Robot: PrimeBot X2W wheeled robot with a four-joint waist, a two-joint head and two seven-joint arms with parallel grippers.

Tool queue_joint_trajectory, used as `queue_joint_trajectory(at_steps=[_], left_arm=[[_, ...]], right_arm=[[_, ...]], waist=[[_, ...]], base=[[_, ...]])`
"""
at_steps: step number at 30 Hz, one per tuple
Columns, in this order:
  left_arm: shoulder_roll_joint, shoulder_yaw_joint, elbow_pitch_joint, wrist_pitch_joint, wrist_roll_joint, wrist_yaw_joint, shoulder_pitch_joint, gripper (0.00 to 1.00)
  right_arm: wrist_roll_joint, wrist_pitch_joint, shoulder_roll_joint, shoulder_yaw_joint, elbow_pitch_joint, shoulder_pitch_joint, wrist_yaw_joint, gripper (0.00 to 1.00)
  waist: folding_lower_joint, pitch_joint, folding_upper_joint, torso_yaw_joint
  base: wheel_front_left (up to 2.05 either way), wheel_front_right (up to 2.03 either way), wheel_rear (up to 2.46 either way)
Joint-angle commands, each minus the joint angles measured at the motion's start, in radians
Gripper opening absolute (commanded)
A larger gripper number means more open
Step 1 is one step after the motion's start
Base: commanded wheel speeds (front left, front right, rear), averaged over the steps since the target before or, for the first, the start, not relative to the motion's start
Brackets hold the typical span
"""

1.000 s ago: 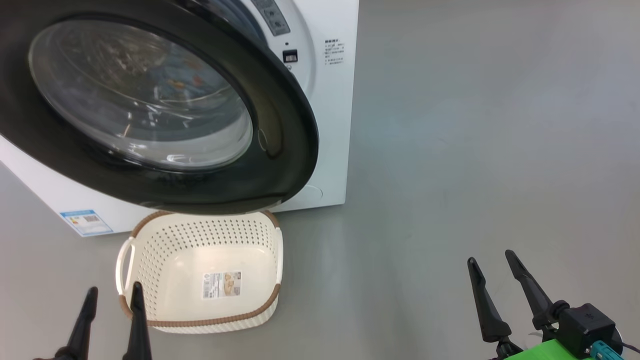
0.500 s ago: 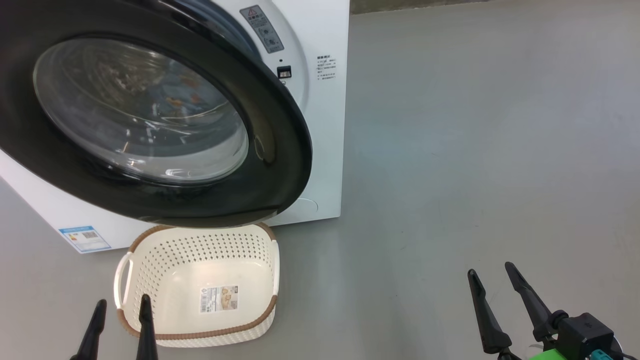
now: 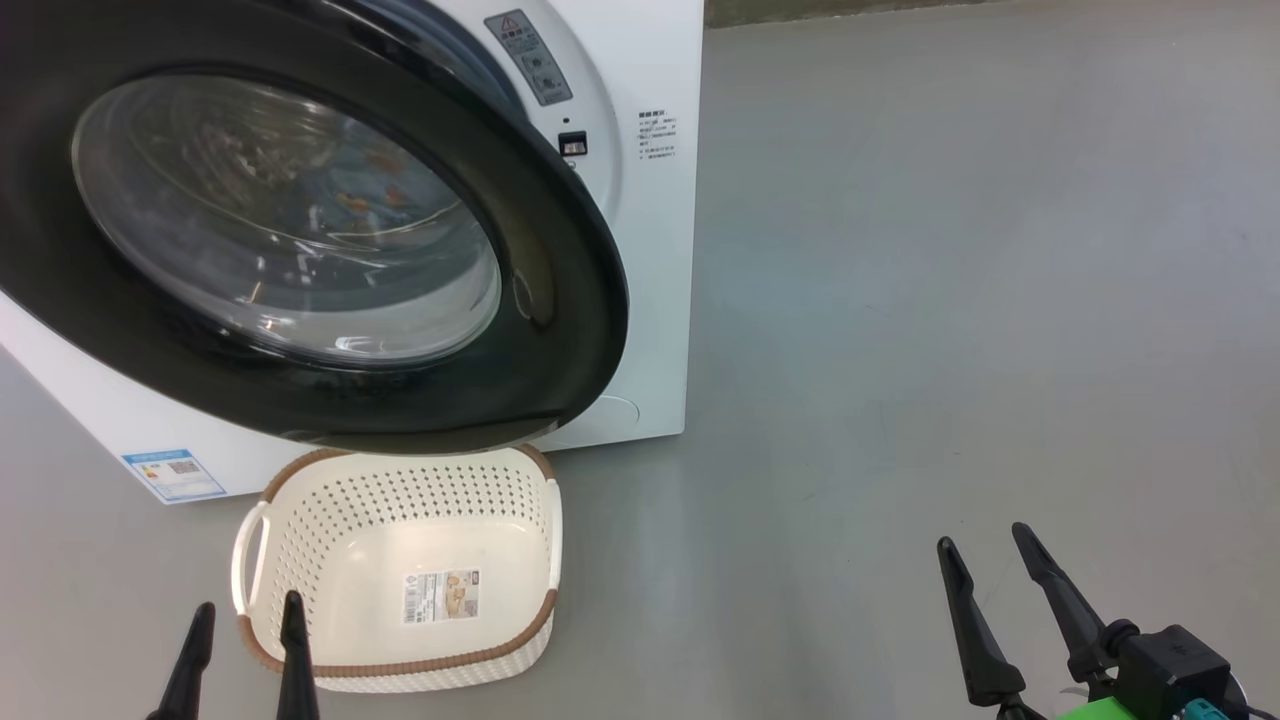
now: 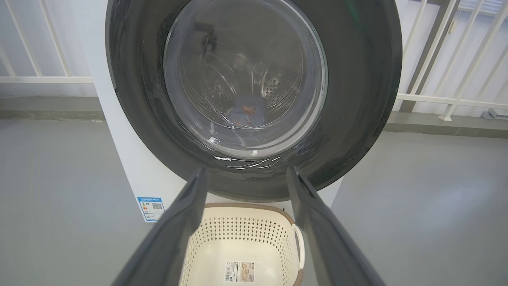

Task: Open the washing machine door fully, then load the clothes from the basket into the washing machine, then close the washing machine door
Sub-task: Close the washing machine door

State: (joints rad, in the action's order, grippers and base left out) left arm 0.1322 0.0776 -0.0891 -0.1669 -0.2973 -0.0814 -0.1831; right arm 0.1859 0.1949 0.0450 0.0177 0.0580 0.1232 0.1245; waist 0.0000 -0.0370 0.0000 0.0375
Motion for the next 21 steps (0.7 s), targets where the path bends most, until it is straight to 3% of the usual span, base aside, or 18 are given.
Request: queue_joint_trajectory(at_steps=[1,2,3,21], left_arm=[[0.011,-0.028,-0.018,0.002,0.005,-0.01,0.02,1.0],[0.011,-0.027,-0.019,0.002,0.006,-0.011,0.02,1.0],[0.011,-0.027,-0.019,0.002,0.006,-0.012,0.02,1.0],[0.013,-0.009,-0.033,-0.005,0.013,-0.027,0.037,1.0]], right_arm=[[0.002,0.001,0.005,0.016,0.027,-0.014,0.006,1.0],[0.008,0.001,0.005,0.014,0.025,-0.014,0.006,0.43],[0.014,-0.002,0.005,0.017,0.024,-0.013,0.006,0.0],[0.022,-0.008,0.005,0.021,0.017,-0.029,0.006,0.0]], waist=[[0.0,0.001,0.0,-0.001],[0.0,0.001,0.0,-0.001],[0.0,0.002,0.0,-0.001],[0.0,-0.012,0.0,-0.014]], base=[[0.0,0.0,0.0],[0.0,0.0,0.0],[0.0,0.0,0.0],[0.0,0.0,0.0]])
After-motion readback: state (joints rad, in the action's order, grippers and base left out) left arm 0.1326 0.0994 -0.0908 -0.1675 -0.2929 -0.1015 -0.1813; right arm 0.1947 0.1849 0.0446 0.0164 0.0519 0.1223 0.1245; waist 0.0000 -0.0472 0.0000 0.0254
